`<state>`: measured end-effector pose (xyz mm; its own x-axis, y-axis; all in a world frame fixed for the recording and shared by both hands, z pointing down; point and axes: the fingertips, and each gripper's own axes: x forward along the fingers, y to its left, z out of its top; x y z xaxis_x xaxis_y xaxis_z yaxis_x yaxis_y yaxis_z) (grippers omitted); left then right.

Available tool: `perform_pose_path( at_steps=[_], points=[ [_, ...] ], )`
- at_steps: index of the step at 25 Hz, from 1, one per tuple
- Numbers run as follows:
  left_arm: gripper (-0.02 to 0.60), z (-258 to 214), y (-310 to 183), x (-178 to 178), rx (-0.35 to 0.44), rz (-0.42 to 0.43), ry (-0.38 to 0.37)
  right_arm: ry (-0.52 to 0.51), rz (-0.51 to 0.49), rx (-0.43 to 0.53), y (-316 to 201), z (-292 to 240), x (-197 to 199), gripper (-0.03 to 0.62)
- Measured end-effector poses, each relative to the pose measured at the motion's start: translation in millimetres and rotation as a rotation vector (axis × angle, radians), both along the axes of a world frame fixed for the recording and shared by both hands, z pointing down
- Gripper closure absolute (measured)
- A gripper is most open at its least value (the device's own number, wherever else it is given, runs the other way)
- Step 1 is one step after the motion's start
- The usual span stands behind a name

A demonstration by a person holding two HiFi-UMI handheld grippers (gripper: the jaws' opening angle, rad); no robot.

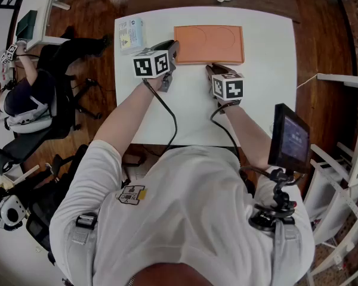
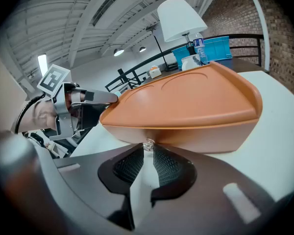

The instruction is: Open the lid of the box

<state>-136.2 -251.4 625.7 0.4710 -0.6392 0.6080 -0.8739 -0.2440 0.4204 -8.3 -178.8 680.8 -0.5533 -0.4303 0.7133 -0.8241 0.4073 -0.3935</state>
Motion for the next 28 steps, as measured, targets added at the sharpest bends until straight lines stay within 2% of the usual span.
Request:
perform_pose_path(
  at_steps=[12, 19, 21, 23, 26, 28],
  points=[
    [0.519, 1.1, 5.4, -4.2, -0.010, -0.027, 0.016, -0.014, -0.072, -0.093, 116.0, 0.8, 5.9, 0.534],
    [0.520, 0.7, 6.2, -4.2, -0.001, -0.038, 0.030, -0.029, -0.070, -0.095, 125.1, 1.1, 5.1, 0.533],
    [0.519, -0.7, 6.8, -2.8, 0.006, -0.040, 0.054, -0.040, -0.067, -0.101, 125.1, 1.8, 8.0, 0.531],
    [0.518, -4.9, 8.3, -4.3, 0.016, -0.040, 0.084, -0.074, -0.059, -0.103, 126.1, -0.1, 10.0, 0.494],
    [0.518, -16.7, 26.6, -17.3, 0.049, -0.048, 0.158, -0.143, -0.039, -0.060, 131.7, -13.1, 19.3, 0.477],
    [0.518, -21.4, 58.0, -29.4, 0.054, -0.051, 0.248, -0.209, -0.023, -0.010, 140.5, -26.7, 31.1, 0.545]
  ],
)
